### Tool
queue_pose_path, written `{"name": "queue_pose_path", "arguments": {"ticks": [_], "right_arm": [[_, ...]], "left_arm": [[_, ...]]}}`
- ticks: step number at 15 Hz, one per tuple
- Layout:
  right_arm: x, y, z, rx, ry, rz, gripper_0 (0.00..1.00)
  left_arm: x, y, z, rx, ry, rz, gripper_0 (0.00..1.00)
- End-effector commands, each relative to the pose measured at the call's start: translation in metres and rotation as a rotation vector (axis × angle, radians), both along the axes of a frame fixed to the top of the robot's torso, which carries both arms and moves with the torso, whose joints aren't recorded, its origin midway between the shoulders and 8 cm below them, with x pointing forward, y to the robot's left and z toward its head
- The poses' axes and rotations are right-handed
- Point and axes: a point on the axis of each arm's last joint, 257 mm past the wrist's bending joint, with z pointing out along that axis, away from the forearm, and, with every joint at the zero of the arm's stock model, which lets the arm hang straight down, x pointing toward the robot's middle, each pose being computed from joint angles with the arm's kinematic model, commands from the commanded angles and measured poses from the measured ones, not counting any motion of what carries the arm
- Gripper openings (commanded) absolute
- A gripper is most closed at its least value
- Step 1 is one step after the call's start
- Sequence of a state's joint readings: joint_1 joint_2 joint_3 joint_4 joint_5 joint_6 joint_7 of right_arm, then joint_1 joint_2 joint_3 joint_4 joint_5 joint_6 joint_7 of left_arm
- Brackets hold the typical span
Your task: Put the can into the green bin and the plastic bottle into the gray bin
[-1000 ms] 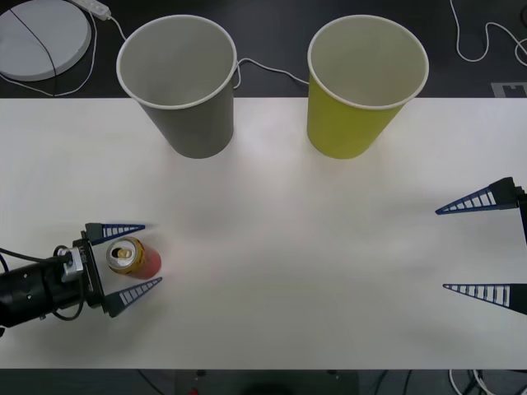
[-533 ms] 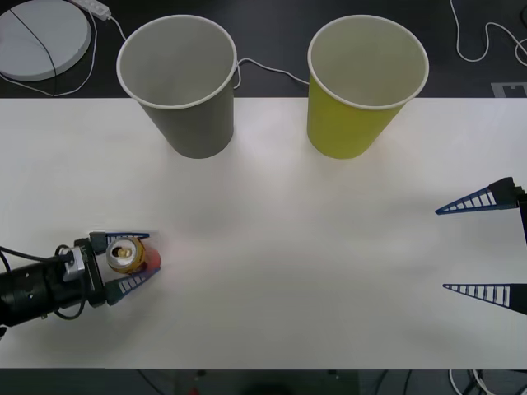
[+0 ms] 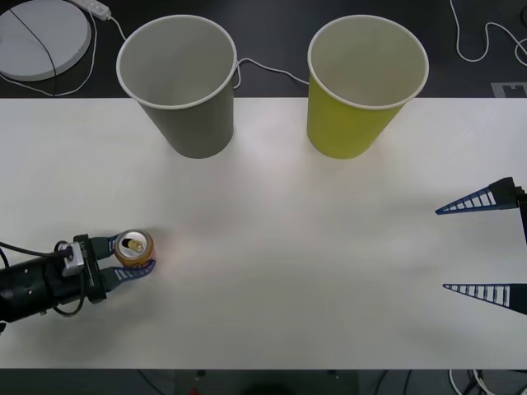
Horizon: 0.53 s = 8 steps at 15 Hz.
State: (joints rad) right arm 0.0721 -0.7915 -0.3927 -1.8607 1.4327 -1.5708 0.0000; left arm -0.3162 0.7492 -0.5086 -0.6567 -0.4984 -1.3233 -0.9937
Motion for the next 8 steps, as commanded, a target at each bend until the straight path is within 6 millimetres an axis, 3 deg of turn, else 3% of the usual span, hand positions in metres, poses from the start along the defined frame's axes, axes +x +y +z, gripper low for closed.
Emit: {"name": "queue_pose_path", "arguments": {"ticks": [1,8], "right_arm": [[0.0,0.0,0.0,0.0,0.0,0.0,1.0],[0.0,0.0,0.0,0.0,0.0,0.0,1.0]], "left_arm": [[0.008,0.012,0.004,0.065,-0.008,0.001,0.0],[0.02,0.048,0.044,0.184,0.115,-0.016,0.0]]}}
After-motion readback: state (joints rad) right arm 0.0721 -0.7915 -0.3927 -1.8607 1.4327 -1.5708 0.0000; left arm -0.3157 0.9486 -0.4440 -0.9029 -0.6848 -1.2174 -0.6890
